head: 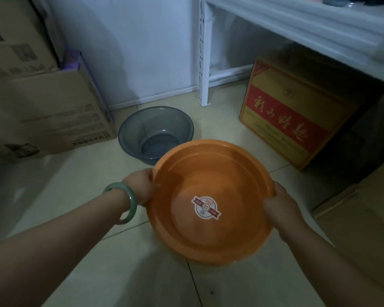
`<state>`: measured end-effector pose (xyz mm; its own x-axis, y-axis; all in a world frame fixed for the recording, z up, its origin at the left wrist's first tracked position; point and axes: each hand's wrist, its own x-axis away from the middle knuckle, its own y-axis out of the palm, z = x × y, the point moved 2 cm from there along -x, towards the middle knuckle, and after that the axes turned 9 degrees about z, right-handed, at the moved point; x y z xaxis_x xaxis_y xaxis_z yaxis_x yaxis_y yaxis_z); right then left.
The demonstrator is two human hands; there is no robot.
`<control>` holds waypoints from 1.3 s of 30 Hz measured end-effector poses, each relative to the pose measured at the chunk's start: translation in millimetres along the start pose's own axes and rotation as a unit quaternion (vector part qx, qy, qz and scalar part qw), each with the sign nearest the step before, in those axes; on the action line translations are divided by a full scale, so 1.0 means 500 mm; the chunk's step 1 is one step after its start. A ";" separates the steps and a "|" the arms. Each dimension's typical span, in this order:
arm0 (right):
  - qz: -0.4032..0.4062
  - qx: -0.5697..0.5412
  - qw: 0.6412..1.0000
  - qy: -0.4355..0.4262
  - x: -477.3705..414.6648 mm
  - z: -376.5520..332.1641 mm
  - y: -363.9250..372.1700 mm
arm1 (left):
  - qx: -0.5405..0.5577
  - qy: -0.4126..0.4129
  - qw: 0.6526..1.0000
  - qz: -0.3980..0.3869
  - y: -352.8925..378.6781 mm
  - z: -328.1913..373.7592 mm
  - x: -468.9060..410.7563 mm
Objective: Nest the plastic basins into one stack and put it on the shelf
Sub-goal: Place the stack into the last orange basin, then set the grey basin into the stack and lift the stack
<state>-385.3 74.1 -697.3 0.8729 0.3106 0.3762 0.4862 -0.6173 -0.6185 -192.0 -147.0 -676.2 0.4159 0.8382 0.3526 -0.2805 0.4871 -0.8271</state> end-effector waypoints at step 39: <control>-0.076 -0.230 0.970 0.015 -0.167 -0.422 0.325 | 0.450 -0.096 0.881 0.110 -0.150 -0.172 -0.439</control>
<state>-387.7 -204.9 -683.7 0.7880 0.4060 0.4630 0.5332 -0.8259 -0.1834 -188.0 -388.6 -729.4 0.1360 0.9204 0.3665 -0.9445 0.2321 -0.2325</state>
